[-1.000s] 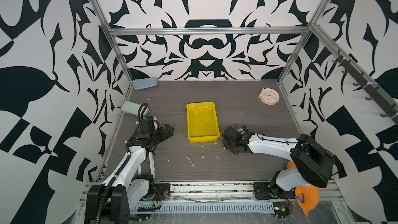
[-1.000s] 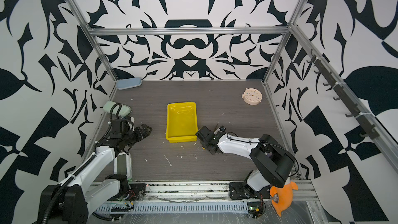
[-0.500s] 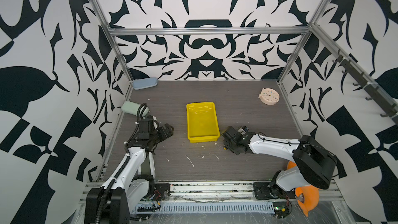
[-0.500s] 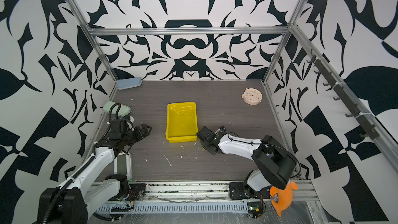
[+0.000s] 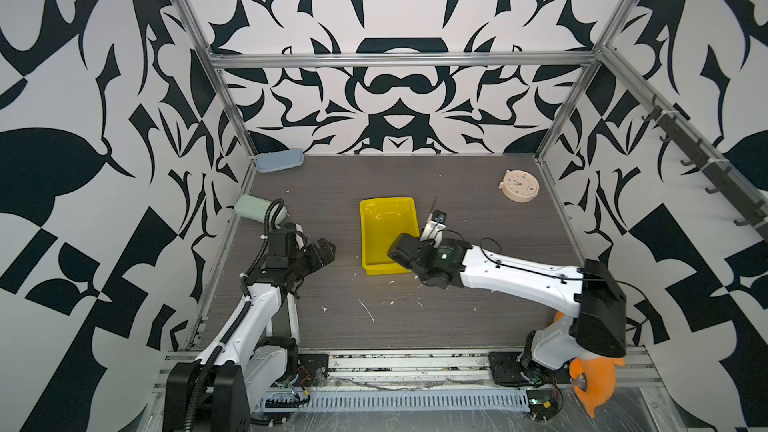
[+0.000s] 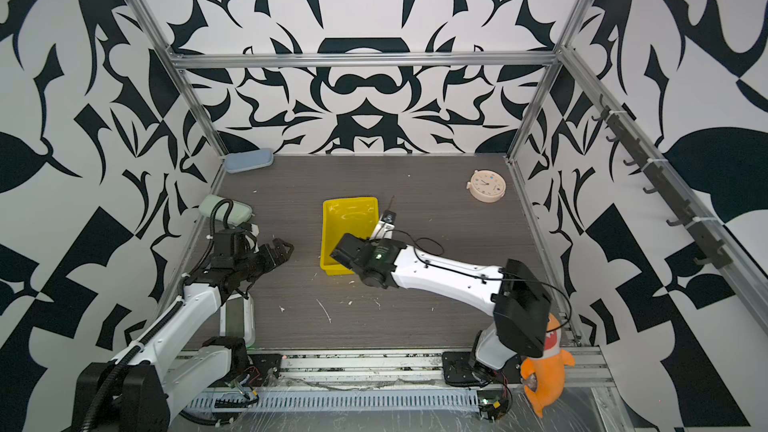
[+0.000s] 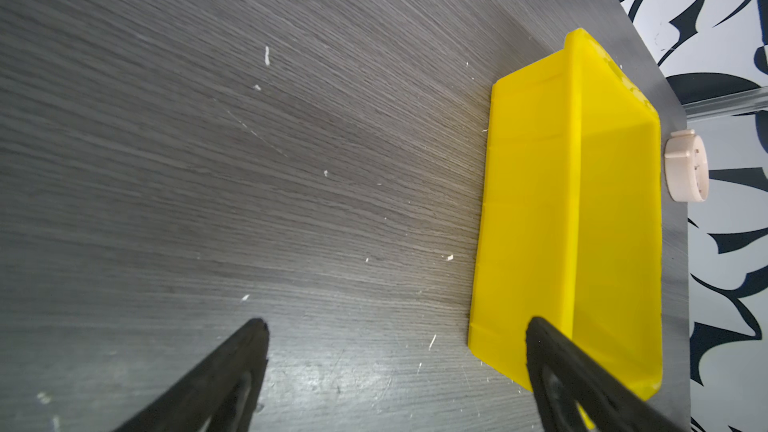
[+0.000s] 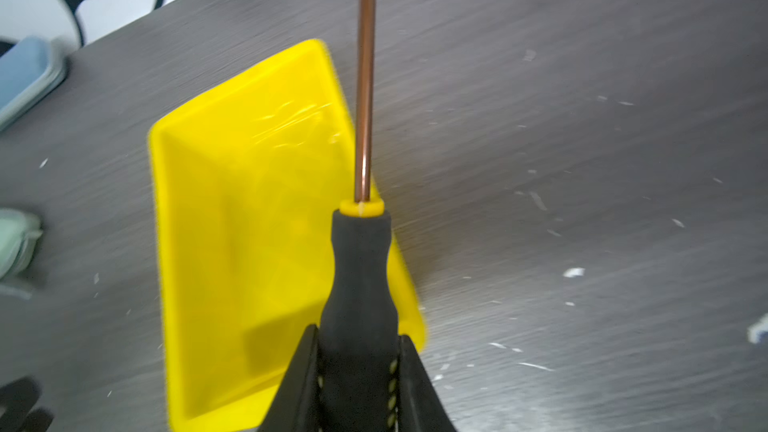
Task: Put the screwdriver in the bin
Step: 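Carry the screwdriver with the right gripper over the yellow bin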
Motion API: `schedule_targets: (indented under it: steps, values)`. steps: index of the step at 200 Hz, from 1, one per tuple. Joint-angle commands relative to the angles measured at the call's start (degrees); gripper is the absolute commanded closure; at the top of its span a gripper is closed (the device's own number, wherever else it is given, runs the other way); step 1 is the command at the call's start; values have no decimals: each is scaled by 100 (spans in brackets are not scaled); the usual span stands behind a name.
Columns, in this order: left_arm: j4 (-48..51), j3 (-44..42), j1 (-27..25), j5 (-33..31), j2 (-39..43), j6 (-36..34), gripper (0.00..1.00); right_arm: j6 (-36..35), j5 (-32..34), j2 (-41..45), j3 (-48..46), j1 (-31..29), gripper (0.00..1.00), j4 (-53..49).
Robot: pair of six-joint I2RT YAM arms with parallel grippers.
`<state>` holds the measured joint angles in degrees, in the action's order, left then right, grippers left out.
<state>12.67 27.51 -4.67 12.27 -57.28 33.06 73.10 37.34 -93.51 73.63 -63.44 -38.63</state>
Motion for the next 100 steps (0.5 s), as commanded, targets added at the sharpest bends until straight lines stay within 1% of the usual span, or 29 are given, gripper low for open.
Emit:
schedule_targets:
  steps: [1, 34, 45, 65, 100]
  values:
    - [17, 1, 1, 38, 151, 34, 1, -501, 163, -517, 662, -159, 97, -403]
    - [17, -16, -4, 82, 212, 43, 1, -823, -231, -1170, 1408, -186, 97, -403]
    - [-8, -17, 0, 126, 185, 43, 1, -1071, -382, -1320, 1574, -180, 96, -272]
    - [-19, 33, 1, 178, 37, 19, 1, -1345, -329, -1575, 1915, -162, 96, -275]
    - [25, 93, 1, 120, -104, 14, 1, -1428, -504, -2154, 2398, -38, 95, -342]
